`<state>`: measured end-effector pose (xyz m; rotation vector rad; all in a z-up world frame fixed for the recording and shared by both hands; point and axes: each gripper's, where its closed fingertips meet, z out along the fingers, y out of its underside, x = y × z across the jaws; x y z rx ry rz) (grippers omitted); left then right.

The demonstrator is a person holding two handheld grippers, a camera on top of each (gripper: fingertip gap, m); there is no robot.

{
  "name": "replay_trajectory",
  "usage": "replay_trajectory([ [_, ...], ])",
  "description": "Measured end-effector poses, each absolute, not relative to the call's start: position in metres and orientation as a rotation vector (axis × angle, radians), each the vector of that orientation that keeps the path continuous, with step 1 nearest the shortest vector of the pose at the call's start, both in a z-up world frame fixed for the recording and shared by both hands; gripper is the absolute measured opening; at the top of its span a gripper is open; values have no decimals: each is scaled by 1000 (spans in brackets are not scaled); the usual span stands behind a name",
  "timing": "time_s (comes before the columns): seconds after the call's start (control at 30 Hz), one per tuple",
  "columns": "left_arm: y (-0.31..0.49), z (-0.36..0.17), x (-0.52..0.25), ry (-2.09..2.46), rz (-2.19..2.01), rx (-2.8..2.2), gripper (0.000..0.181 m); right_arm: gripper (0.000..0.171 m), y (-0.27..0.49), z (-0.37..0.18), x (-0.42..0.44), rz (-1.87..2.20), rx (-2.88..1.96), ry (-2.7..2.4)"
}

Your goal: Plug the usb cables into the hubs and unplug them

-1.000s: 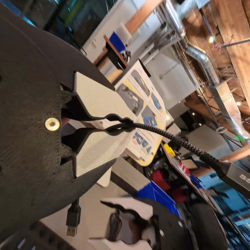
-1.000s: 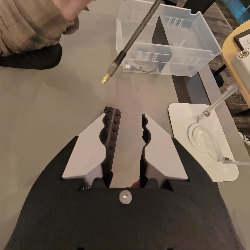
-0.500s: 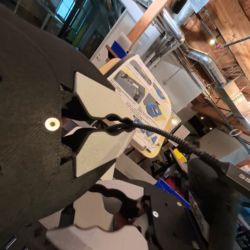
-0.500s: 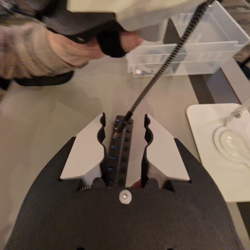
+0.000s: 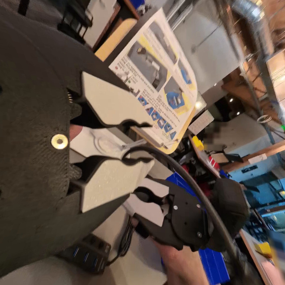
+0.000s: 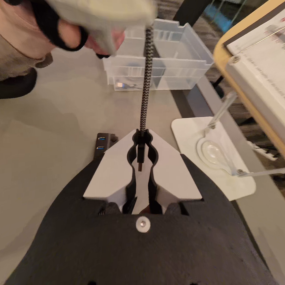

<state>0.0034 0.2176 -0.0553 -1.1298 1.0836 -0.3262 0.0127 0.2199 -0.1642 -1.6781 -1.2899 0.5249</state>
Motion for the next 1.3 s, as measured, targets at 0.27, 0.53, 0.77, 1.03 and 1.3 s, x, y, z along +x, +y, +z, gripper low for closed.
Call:
replay_trajectory([
  [0.27, 226, -92, 6, 1156, -600, -1345, 67, 6, 247, -118, 45, 125, -1502, -1177],
  [0.53, 213, -101, 33, 1137, -611, -1252, 50, 5, 241, -120, 32, -125, -1378, -1289],
  [0.77, 213, -89, 29, 1028, -674, -1201, 6, 5, 240, -114, 27, -278, -1276, -1287],
  [1.03, 210, -71, 18, 1005, -617, -1090, 6, 22, 242, -93, 32, -433, -1095, -1206],
  [1.3, 209, -63, 11, 976, -665, -1055, 6, 14, 243, -92, 37, -547, -997, -1230],
])
